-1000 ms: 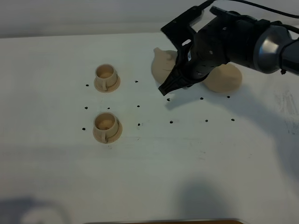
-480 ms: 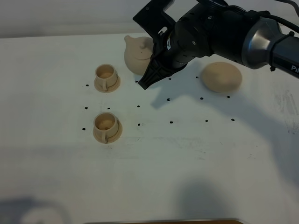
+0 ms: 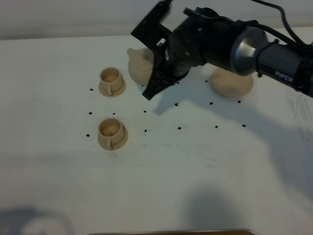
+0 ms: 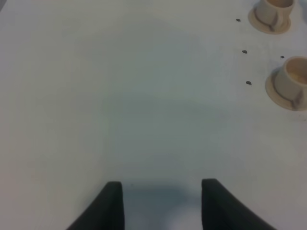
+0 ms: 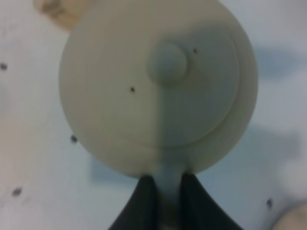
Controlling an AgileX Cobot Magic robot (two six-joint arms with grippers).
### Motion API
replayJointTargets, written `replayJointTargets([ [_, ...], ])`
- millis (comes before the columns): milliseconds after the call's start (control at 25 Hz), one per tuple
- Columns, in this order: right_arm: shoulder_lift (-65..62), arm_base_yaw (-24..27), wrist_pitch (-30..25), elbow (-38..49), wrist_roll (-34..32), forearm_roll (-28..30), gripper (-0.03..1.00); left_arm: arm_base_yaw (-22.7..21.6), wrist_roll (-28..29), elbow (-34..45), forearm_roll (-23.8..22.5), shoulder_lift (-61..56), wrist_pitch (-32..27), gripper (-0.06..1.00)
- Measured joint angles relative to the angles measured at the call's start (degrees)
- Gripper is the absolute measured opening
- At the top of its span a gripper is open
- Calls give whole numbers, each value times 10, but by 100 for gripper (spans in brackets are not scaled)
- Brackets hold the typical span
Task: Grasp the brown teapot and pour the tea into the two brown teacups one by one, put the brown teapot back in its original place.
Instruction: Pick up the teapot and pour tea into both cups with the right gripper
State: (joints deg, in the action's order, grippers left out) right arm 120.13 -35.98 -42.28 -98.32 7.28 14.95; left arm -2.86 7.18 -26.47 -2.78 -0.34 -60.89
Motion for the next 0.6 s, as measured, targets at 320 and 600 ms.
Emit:
replayJointTargets([
  [320,58,-12,-34,-81,0,55,9,0,0,0,0,0,0,44],
  [600,83,-24,-41,-102,0,104,9,0,0,0,0,0,0,44],
])
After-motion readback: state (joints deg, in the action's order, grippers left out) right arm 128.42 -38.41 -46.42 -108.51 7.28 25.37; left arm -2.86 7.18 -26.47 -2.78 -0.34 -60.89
